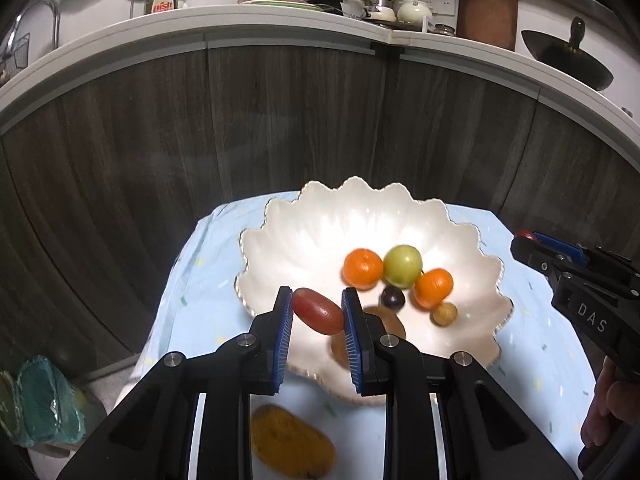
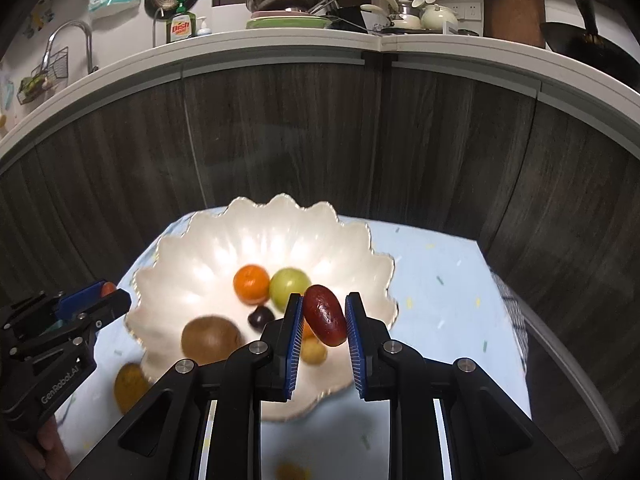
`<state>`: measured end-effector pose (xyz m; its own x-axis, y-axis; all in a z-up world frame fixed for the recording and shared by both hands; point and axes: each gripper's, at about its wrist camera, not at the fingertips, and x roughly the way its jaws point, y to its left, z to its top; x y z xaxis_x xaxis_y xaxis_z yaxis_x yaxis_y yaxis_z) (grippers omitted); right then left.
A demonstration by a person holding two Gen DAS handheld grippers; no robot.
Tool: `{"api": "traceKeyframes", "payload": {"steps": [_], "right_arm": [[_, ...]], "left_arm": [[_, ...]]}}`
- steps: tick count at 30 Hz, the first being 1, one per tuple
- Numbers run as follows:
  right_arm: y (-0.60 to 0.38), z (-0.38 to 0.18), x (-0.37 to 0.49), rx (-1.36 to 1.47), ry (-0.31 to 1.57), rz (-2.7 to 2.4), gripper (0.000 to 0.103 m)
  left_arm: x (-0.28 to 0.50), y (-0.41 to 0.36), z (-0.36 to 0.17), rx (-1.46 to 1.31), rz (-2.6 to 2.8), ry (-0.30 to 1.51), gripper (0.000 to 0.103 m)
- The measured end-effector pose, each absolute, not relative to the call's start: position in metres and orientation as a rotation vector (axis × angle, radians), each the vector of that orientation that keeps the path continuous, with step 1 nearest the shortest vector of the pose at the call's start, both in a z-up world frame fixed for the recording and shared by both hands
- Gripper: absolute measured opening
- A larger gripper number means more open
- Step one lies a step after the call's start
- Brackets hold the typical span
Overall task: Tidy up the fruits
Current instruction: 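Carry the red date with the left tool while the right tool carries its date over the bowl, then open both tools to drop the two red dates into the white bowl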
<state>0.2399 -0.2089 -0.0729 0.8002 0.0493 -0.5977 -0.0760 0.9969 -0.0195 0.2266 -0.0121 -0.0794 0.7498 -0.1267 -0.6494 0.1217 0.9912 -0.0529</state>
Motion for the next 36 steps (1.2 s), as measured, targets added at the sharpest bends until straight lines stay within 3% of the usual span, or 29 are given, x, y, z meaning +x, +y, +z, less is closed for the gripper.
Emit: {"api": "traceKeyframes", "payload": {"steps": [30, 33, 36], "right_arm": [[-0.223, -0.113, 0.324, -0.016, 0.742, -0.01, 0.023], [-0.225, -0.116, 0.325, -0.012, 0.755, -0.028, 0.023], [-0.225, -0.116, 0.324, -0.023, 0.759, -0.05, 0.025]], "left_arm": [[0.313, -0.014, -0.113, -0.008, -0.167, 0.817, 0.027], [0.313, -0.015, -0.116, 0.004, -0.166, 0.82, 0.032], [0.311, -0.015, -0.116, 0.011, -0.157, 0.813, 0.047]]}}
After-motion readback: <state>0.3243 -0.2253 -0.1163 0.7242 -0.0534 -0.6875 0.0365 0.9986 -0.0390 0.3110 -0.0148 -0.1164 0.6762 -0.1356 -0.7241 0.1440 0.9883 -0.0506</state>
